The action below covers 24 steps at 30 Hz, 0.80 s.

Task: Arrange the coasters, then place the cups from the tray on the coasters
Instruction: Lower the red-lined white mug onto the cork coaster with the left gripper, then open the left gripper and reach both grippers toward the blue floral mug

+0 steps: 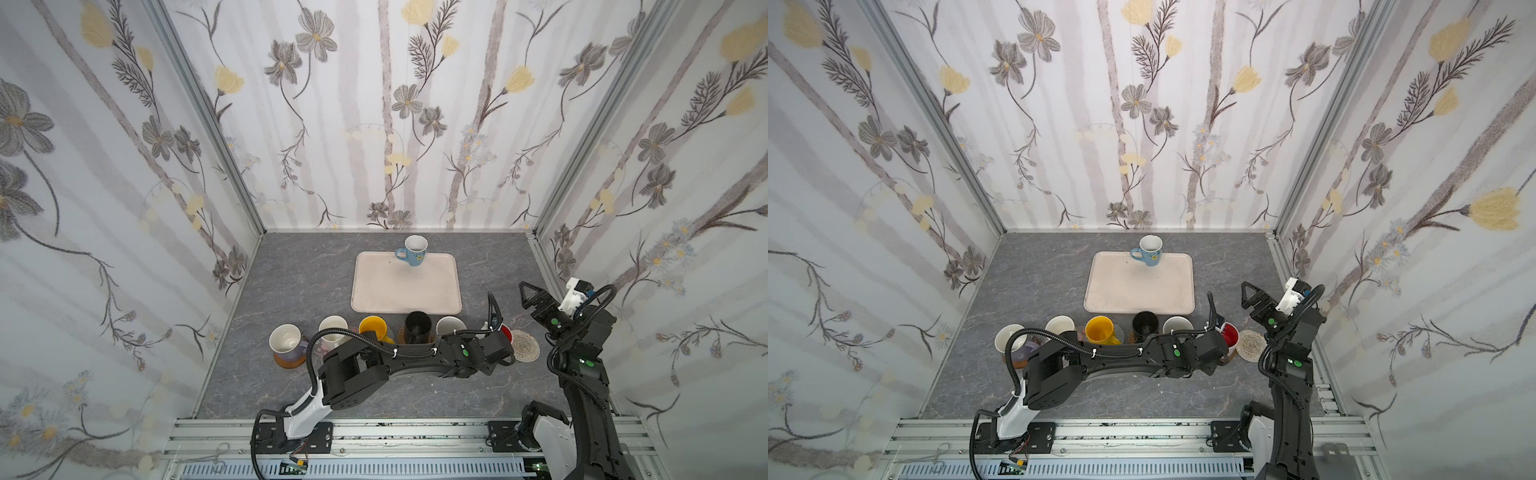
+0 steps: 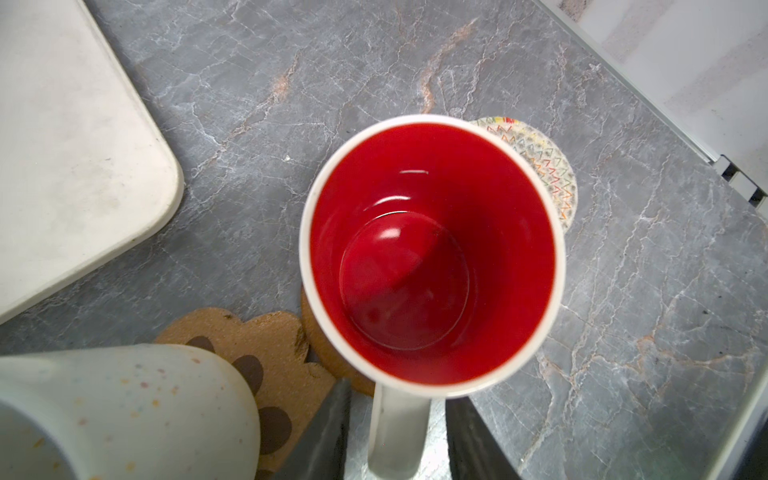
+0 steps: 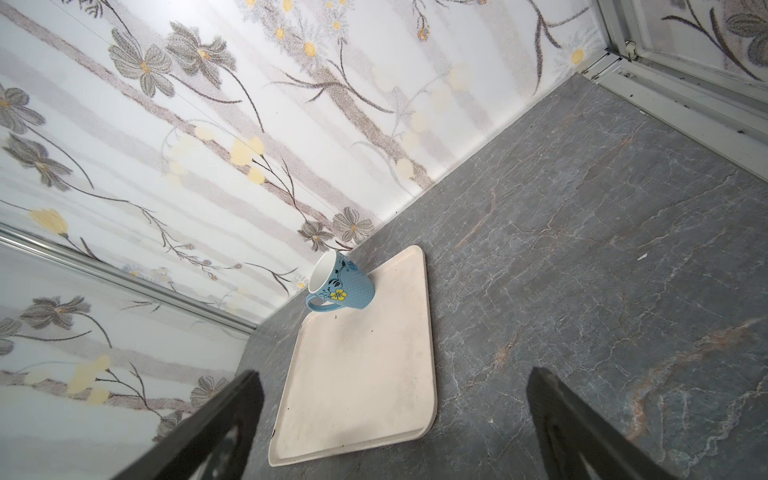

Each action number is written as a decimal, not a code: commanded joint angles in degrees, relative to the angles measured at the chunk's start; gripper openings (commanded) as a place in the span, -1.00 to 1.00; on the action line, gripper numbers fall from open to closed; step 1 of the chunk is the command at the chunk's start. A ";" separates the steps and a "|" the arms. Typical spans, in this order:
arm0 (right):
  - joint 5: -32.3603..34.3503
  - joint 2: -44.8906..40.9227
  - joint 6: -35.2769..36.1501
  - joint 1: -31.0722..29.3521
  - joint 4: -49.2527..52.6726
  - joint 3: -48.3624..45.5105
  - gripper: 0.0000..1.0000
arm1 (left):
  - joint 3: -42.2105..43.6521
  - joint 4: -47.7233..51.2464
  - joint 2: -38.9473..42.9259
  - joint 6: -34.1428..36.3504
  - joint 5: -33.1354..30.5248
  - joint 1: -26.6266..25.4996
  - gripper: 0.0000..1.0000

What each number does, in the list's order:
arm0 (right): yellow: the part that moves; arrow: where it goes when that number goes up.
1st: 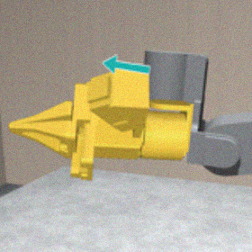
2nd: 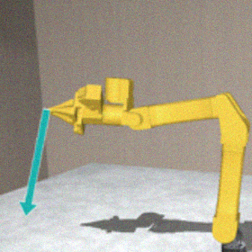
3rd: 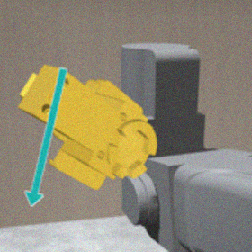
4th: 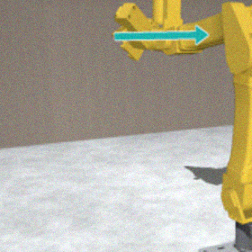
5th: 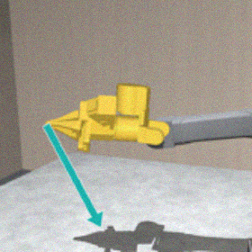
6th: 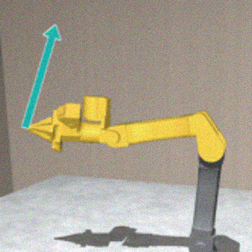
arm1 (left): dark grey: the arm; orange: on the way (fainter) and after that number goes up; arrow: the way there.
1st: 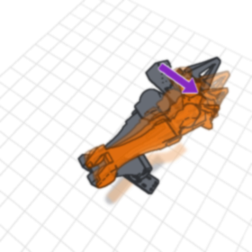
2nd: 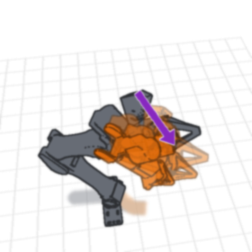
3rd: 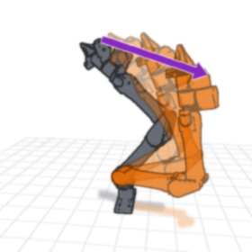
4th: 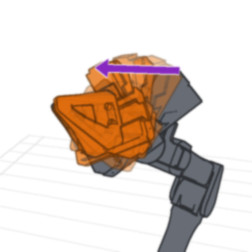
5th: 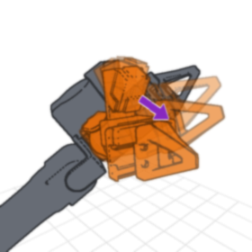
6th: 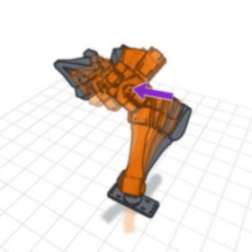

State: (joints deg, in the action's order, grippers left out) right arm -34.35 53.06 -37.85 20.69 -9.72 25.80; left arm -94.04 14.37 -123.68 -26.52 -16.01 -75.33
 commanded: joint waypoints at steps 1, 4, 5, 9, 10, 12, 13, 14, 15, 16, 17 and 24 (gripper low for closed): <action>-1.89 0.45 0.36 0.01 -3.45 -0.13 0.99 | -1.41 -0.31 0.76 0.31 -0.96 0.03 -0.18; -2.52 0.73 0.25 -0.36 -3.91 0.04 0.99 | -2.17 -0.31 1.40 0.45 -0.93 0.03 -0.18; -2.69 0.81 0.38 -0.44 -3.82 0.21 0.99 | -2.26 -0.29 1.66 0.58 -0.99 0.08 -0.18; -2.97 1.50 1.02 -1.33 -3.14 1.09 0.97 | -2.55 -0.22 3.43 1.18 -1.56 0.05 -0.13; -3.17 1.73 1.41 -1.80 -3.07 1.31 0.97 | -2.60 -0.22 4.02 1.45 -1.72 0.10 -0.10; -2.91 2.34 2.26 -3.53 -2.36 2.20 0.99 | -2.28 -0.22 5.37 1.66 -1.73 0.13 -0.02; -2.34 2.87 3.26 -4.71 -1.25 2.96 0.99 | -2.12 -0.22 6.14 1.86 -1.83 0.14 0.02; -1.56 3.32 4.28 -5.83 0.12 3.91 0.99 | -2.05 -0.21 6.85 1.97 -1.90 0.18 0.05; -0.60 3.97 5.42 -7.20 1.76 5.05 0.99 | -1.77 -0.22 7.67 2.19 -2.00 0.24 0.08; 0.21 4.60 6.52 -8.43 3.21 6.05 0.99 | -1.46 -0.22 8.55 2.28 -2.13 0.32 0.11; 0.88 5.06 7.30 -9.44 4.30 6.86 0.99 | -1.09 -0.21 9.44 2.40 -2.28 0.43 0.13; 6.23 7.97 9.90 -14.99 8.48 11.61 0.99 | 3.40 -0.22 17.15 2.10 -2.94 3.82 0.25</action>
State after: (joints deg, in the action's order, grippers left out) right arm -31.09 60.25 -29.95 6.72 -2.66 36.12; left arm -91.83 14.81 -108.92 -24.21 -17.47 -72.79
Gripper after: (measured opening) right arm 0.996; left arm 0.626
